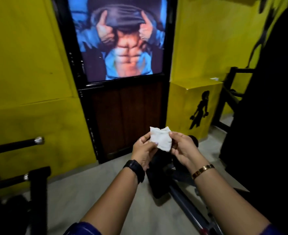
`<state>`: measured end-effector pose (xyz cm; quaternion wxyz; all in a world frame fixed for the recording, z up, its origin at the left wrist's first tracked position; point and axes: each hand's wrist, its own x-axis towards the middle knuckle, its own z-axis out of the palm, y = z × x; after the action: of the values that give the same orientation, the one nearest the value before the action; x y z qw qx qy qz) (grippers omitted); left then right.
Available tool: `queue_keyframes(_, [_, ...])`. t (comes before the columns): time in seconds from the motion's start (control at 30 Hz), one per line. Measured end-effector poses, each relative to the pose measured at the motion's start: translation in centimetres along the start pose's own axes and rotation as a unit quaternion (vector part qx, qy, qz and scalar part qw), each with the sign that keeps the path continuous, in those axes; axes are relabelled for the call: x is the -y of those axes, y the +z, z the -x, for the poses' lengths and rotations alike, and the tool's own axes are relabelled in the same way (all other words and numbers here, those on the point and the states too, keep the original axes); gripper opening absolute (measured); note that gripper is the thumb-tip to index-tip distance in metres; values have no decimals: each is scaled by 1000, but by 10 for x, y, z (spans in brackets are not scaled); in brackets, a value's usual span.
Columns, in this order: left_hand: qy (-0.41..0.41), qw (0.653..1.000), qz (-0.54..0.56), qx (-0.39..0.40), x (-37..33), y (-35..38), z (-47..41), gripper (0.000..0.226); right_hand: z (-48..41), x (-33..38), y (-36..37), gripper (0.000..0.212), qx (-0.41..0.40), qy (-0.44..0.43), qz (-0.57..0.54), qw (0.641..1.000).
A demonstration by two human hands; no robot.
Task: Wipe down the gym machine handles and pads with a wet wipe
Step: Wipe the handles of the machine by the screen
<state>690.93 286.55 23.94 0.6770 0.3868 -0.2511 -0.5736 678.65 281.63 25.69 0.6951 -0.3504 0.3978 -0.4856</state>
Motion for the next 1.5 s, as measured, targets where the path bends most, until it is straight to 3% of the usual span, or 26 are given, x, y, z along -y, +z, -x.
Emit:
queue_keyframes(0.1, [40,999,23,-20,-36,-40,-7,50,-19,-16,56,14,39,15,20,999])
queue_keyframes(0.37, [102,988,19,-115,-120,-150,-28,20,-58,-69,196,15,124,51,46,990])
queue_keyframes(0.73, [147,963,56,-220,-188,-278,-17,35,-75,-156,330,15,229,145,32,962])
queue_keyframes(1.03, [189,927,60,-319,-224,-368,-19,29,-97,-221,420,8,325,223,67,917])
queue_keyframes(1.2, [210,905,62,-365,-253,-403,-32,27,-114,-242,469,23,352,232,113,900])
queue_keyframes(1.3, [223,846,-63,-481,-265,-430,-37,18,-128,-246,493,16,349,243,106,899])
queue_keyframes(1.37, [247,748,-266,-555,-268,-451,-31,20,-142,-251,504,12,347,221,122,903])
queue_keyframes(1.43, [225,659,-490,-524,-265,-476,-23,24,-151,-255,508,11,353,181,147,906])
queue_keyframes(1.5, [153,603,-663,-415,-262,-502,-20,47,-153,-259,507,2,343,93,193,914])
